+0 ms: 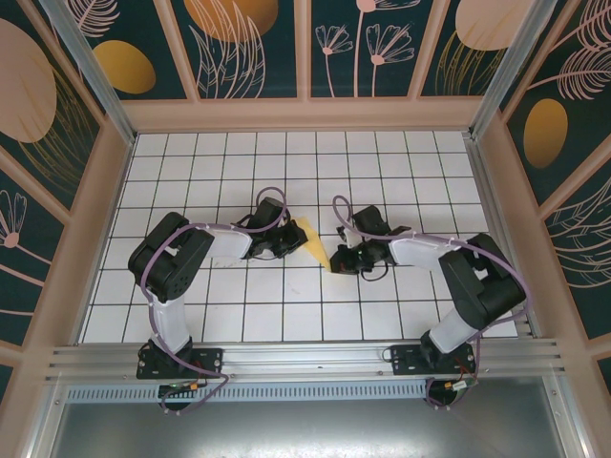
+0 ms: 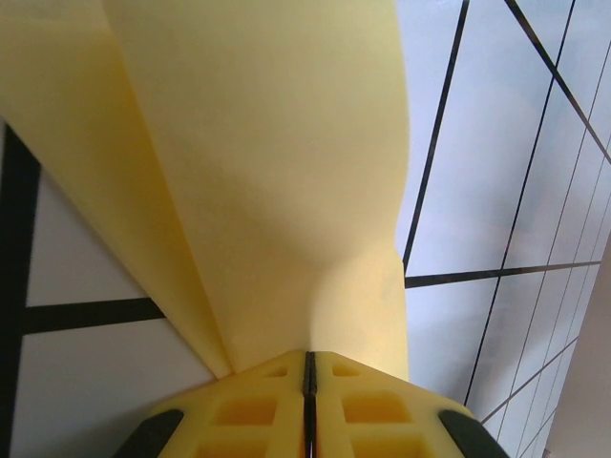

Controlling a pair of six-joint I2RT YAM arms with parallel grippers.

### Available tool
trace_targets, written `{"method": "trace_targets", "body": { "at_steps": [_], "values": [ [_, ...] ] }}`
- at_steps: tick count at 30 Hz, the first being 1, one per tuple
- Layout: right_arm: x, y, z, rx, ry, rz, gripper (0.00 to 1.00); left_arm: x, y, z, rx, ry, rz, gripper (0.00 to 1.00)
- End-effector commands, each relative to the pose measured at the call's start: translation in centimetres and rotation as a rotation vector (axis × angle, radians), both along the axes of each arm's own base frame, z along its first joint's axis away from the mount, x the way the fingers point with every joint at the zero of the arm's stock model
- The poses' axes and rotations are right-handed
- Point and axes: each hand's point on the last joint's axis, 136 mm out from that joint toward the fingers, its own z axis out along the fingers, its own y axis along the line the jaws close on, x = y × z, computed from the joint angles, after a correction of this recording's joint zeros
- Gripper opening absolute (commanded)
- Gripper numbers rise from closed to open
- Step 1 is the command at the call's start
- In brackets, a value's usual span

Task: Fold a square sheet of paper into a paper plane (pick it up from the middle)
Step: Fold the wing for the fifth time at the center of the table.

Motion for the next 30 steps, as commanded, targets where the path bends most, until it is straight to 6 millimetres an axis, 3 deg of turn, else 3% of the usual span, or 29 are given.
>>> {"method": "trace_targets", "body": {
  "at_steps": [1,7,13,17,21,30],
  "values": [
    [1.9,2.3,3.3,0.112,-0.061,0.012,0.01,-2.4,4.3,-5.8,0.199,0.119,0.034,0.12],
    [4.0,3.8,0.8,0.08,-0.031,-0.005,0.0,-2.1,3.1,-4.6,0.142,0.081,-0.003,0.13],
    [4.1,3.1,-2.4,-0.002,0.007,-0.018,0.0,-1.7,2.5,-3.4,0.115,0.041,-0.034,0.13],
    [3.5,2.3,-4.0,-0.053,0.036,-0.025,0.0,-0.8,1.3,-1.4,0.075,-0.048,-0.096,0.17],
    [3.1,1.7,-4.8,-0.08,0.048,-0.031,0.0,-0.4,0.6,0.8,0.05,-0.141,-0.15,0.21],
    [2.8,1.5,-5.3,-0.097,0.066,-0.031,0.0,-0.8,-1.3,2.4,-0.037,-0.206,-0.221,0.19]
  ]
}}
